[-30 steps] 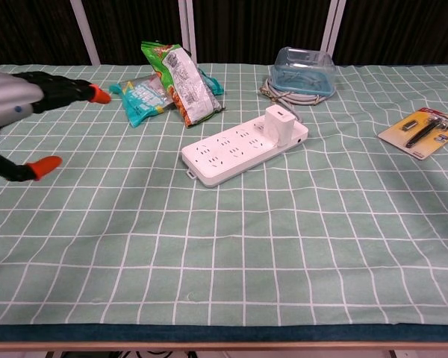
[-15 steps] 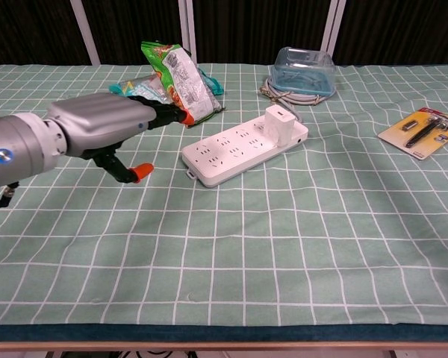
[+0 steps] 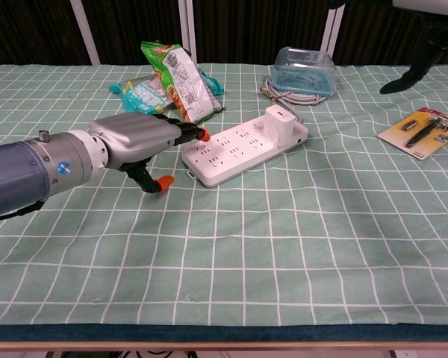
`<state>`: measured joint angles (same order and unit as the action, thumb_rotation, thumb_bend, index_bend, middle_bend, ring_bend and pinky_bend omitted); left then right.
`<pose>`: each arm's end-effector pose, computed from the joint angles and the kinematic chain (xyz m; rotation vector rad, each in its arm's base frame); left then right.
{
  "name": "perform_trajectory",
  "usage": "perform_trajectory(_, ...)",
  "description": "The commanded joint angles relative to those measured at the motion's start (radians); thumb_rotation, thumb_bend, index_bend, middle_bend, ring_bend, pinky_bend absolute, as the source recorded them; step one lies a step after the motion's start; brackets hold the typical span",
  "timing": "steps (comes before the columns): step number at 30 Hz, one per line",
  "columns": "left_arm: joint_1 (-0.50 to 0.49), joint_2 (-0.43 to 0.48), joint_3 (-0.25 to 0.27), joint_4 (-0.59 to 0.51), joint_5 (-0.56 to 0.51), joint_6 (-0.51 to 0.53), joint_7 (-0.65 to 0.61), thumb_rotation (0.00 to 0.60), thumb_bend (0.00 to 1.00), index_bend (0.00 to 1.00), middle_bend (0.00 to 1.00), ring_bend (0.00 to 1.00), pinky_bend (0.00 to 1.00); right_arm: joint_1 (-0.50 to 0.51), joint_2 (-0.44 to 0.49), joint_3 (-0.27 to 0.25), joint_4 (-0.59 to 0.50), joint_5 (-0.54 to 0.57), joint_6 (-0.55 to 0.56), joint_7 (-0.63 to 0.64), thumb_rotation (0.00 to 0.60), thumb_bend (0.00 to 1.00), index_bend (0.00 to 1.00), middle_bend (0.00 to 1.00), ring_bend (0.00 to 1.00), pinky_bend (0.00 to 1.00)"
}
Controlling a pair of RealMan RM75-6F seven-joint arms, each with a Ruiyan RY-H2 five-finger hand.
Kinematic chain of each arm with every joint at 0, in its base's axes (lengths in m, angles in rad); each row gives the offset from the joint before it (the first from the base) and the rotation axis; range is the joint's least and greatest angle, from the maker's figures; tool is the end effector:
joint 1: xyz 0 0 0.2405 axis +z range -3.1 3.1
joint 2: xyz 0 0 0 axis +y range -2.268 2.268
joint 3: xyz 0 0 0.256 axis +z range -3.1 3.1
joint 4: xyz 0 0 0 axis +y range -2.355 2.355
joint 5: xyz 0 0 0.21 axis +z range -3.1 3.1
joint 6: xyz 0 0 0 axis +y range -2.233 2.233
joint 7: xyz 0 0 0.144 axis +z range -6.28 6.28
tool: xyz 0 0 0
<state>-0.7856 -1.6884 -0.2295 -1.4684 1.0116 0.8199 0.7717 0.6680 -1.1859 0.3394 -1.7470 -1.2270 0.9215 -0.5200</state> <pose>-0.1084 0.3282 -0.0706 -2.1028 -0.7201 -0.7235 -0.1239 -0.3543 0.1031 1.8672 -0.5516 0.9041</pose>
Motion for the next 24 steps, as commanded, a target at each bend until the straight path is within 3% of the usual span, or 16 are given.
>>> perform_trajectory(1, -0.012, -0.013, 0.01, 0.023, 0.0, -0.008, -0.023, 0.6, 0.45, 0.05, 0.0, 0.0, 0.05, 0.05, -0.04, 0.008, 0.039, 0.023, -0.035, -0.02, 0.6, 0.23, 0.08, 0.08, 0.07, 0.15)
perform_trajectory(24, -0.052, -0.057, 0.068, 0.11, 0.036, -0.023, -0.13, 0.6, 0.45, 0.07, 0.0, 0.0, 0.05, 0.22, -0.236, -0.081, 0.325, 0.105, -0.162, -0.077, 0.6, 0.23, 0.13, 0.13, 0.13, 0.2)
